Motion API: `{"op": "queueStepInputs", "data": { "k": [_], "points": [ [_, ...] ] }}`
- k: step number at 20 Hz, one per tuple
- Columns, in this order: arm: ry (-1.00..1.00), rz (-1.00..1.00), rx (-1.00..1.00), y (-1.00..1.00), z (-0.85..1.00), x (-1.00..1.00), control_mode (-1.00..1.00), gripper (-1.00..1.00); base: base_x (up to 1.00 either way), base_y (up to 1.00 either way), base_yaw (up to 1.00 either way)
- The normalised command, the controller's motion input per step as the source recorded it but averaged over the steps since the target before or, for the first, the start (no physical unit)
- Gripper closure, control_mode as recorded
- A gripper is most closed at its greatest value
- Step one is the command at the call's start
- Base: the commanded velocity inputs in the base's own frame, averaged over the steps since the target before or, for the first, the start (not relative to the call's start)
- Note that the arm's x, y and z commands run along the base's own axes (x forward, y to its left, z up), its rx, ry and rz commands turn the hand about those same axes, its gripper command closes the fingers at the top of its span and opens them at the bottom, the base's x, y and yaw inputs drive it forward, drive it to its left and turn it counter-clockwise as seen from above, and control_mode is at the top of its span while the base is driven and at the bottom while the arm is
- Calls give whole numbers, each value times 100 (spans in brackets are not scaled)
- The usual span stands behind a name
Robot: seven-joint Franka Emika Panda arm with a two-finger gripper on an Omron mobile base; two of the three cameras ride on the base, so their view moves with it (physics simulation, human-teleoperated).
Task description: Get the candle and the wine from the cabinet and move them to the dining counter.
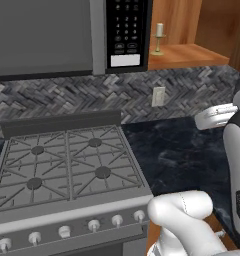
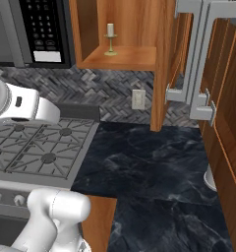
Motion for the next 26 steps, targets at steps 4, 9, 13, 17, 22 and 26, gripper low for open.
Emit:
{"op": "queueStepInputs", "data": {
  "k": [4,9,13,17,22,26],
  "points": [
    [0,0,0,0,0,0,100,-100,0,0,0],
    [0,0,0,0,0,0,100,-100,0,0,0],
    [0,0,0,0,0,0,-100,-100,0,0,0],
    [-5,0,0,-3,21,0,-100,-100,0,0,0],
    [-24,1,0,-5,37,0,-100,-100,0,0,0],
    [-20,2,1,-6,34,2,-100,-100,0,0,0]
  ]
}}
